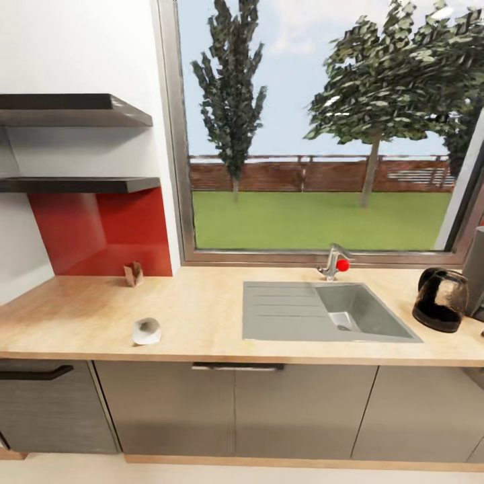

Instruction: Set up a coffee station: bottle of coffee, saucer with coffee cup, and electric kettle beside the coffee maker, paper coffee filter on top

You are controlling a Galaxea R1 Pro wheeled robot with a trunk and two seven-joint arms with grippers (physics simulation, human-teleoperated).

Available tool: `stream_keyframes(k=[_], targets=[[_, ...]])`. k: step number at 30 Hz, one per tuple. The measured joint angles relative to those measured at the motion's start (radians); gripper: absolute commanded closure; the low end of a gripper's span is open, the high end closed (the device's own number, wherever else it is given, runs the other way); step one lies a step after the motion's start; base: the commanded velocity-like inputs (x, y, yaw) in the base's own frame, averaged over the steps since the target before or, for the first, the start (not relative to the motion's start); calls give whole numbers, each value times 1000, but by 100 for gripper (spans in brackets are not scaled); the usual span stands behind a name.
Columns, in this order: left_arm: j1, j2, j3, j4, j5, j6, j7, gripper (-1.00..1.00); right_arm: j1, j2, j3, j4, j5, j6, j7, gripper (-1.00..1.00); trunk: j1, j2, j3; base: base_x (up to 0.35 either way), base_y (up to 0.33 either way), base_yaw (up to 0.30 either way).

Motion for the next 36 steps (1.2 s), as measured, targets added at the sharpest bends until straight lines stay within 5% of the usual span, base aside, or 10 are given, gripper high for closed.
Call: stream_keyframes(k=[8, 10, 14, 19, 24, 30, 36], targets=[[0, -1, 4, 0, -28, 13, 7, -100, -29, 28, 31, -2, 27, 28, -29, -100, 0, 0, 0, -24, 84, 0], [0, -1, 0, -4, -31, 7, 1, -100, -40, 39, 31, -2, 16, 39, -40, -100, 0, 0, 0, 0, 0, 0], [0, -23, -9, -15, -10, -8, -2, -100, -19, 16, 6, -3, -5, 16, -24, -100, 0, 0, 0, 0, 0, 0], [0, -25, -15, -19, -38, 11, 26, -100, -48, 44, 29, -2, -34, 44, -52, -100, 0, 0, 0, 0, 0, 0], [0, -45, -14, -34, -35, -11, 10, -100, -53, 68, 0, -1, -58, 50, -36, -100, 0, 0, 0, 0, 0, 0], [0, -76, -11, -65, -18, -12, -6, -100, -19, 34, -29, -2, -90, 17, -9, -100, 0, 0, 0, 1, 14, 0], [0, -42, -5, -90, -11, 3, -4, -100, 6, 24, -27, -1, -121, -17, -11, -100, -1, 0, 0, 215, 184, 0]])
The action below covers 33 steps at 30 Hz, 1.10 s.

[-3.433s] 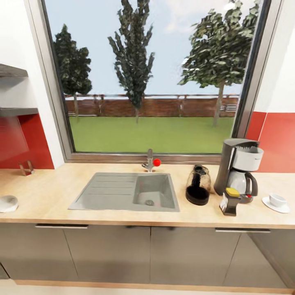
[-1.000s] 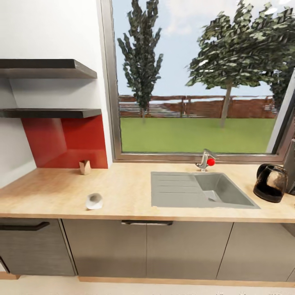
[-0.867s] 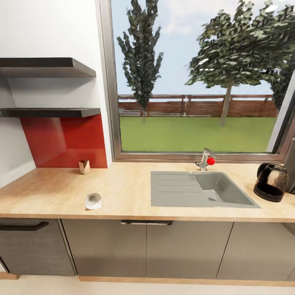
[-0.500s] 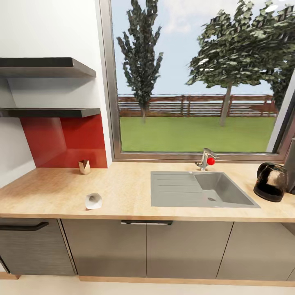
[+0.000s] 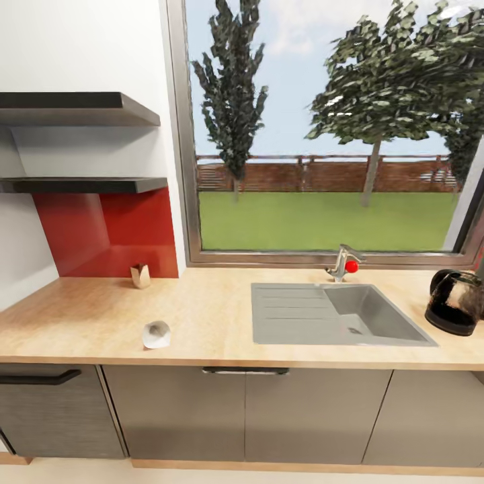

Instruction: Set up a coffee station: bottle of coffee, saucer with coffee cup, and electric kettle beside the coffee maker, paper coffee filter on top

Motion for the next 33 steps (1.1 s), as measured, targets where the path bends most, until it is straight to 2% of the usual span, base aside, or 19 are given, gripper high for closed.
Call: stream_keyframes(k=[6, 7, 8, 9, 10, 16, 27, 33], targets=[[0, 34, 0, -5, -7, 29, -6, -100, 0, 13, 1, 0, -30, -31, 0, -100, 0, 0, 0, 163, 280, 0], [0, 41, -2, -10, -12, 63, -4, -100, 0, 38, 3, 0, -131, 87, -23, -100, 2, 1, 0, -82, 339, 0], [0, 40, -4, -10, -13, 65, -4, -100, 0, 38, 3, 0, -135, 93, -24, -100, 1, 0, 0, -104, 337, 0], [0, 40, -5, -9, -16, 64, -3, -100, 0, 38, 3, 0, -135, 94, -25, -100, 1, 0, 0, -143, 329, 0], [0, 40, -6, -9, -42, 64, -3, -100, 0, 38, 3, 0, -135, 87, -27, -100, 1, 0, 0, -151, 326, 0], [0, 39, -6, -3, -66, 62, -2, -100, 0, 38, 3, -1, -136, 85, -29, -100, 1, 0, 0, -180, 309, 0], [0, 38, -6, -1, -76, 59, -2, -100, 0, 39, 3, 0, -136, 84, -29, -100, 1, 0, 0, -214, 279, 0], [0, 39, -6, 1, -76, 59, -1, -100, 0, 39, 3, 0, -136, 83, -29, -100, 0, 0, 0, -75, 318, 0]])
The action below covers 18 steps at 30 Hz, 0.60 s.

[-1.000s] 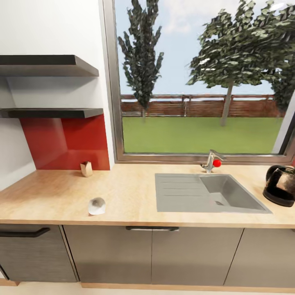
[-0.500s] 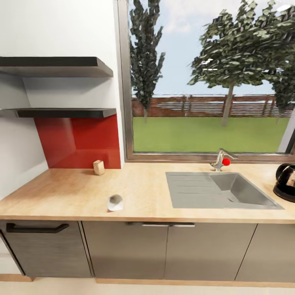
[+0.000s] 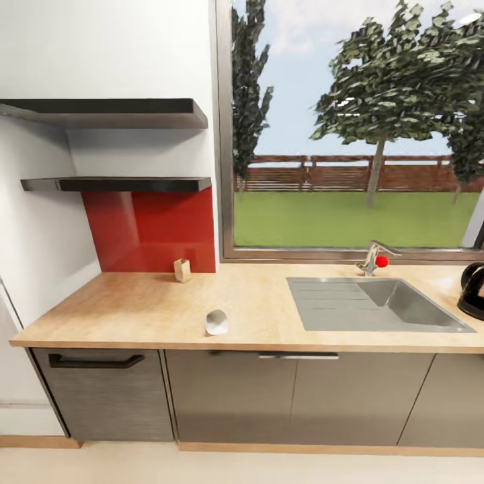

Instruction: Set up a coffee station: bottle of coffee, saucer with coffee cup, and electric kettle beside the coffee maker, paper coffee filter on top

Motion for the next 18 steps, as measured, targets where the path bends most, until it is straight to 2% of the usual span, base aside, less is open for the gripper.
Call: stream_keyframes(k=[7, 18], targets=[[0, 0, 0, 0, 4, 1, 0, -100, 0, -1, 0, 0, 0, -11, 0, -100, 0, 0, 0, 55, 337, 0], [0, 0, 2, 0, 5, 2, 0, -100, 0, -1, 0, 0, -1, -12, 0, -100, 0, 0, 0, 163, 325, 0]])
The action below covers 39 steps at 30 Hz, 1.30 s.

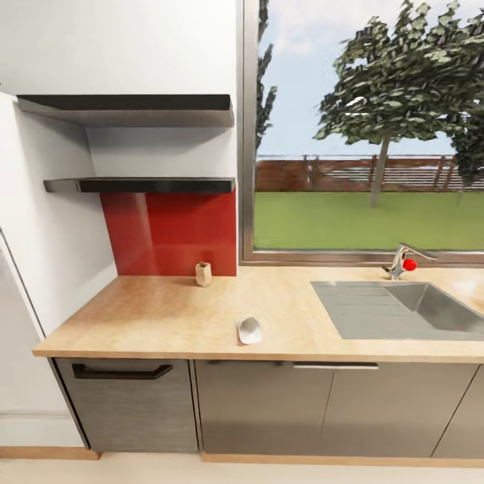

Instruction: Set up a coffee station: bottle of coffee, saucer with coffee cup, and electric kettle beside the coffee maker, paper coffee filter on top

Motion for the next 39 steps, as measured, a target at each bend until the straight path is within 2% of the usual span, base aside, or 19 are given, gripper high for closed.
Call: stream_keyframes(k=[10, 21, 30, 35, 39], targets=[[0, 0, 0, 1, 0, 0, 0, -100, 0, 0, 0, 0, 0, 0, 0, -100, 0, 0, 0, 162, 298, 0], [0, -3, -1, 4, 1, -9, 0, -100, 0, 9, -3, -1, -8, 23, 2, -100, 1, 0, 0, -18, 15, 0], [0, -5, -4, 8, 1, -14, 0, -100, 0, 21, -14, -9, -21, 39, -29, -100, 0, 0, 0, -142, 0, 0], [0, -7, -3, 11, 3, -20, 0, -100, -1, 40, -13, -70, -19, 56, -38, -100, 0, 0, 0, -19, 0, 0], [0, -8, -3, 12, 4, -21, 1, -100, -1, 55, -12, -189, -17, 100, -64, -100, 0, 0, 0, -5, 0, 0]])
